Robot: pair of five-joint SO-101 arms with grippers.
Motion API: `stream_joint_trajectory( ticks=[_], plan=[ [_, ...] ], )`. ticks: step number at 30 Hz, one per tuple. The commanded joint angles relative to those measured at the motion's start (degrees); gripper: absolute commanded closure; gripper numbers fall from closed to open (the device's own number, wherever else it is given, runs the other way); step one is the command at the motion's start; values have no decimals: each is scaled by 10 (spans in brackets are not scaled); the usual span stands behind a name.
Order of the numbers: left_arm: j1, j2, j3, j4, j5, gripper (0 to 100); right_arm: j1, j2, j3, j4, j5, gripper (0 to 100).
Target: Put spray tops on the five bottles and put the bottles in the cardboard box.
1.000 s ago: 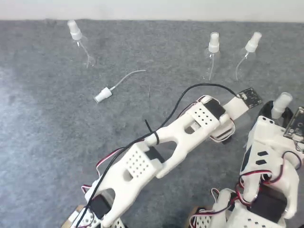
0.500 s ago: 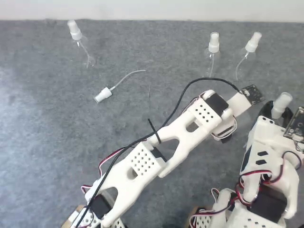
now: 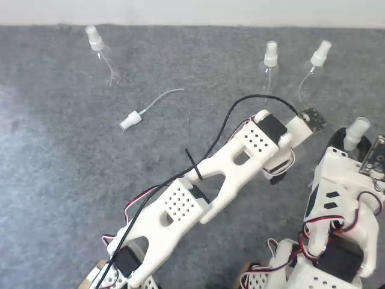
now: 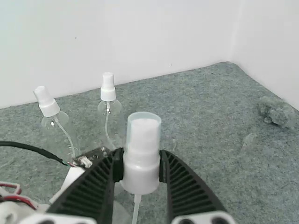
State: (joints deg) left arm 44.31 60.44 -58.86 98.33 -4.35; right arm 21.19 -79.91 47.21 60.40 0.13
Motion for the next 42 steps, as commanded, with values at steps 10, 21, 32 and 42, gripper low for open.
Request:
stream_joint_trajectory(
  ticks=[10, 21, 32, 42],
  plan=[
    [-7, -299, 318, 18, 0, 848, 8, -5, -5, -13, -2, 991],
    [-80, -603, 656, -62, 6, 848, 8, -5, -4, -13, -4, 991],
    [-322, -701, 730, -73, 39, 850, -5, -5, 4, -15, -6, 991],
    [-437, -704, 728, -76, 127, 851, -90, -5, 20, -13, -2, 991]
  ],
)
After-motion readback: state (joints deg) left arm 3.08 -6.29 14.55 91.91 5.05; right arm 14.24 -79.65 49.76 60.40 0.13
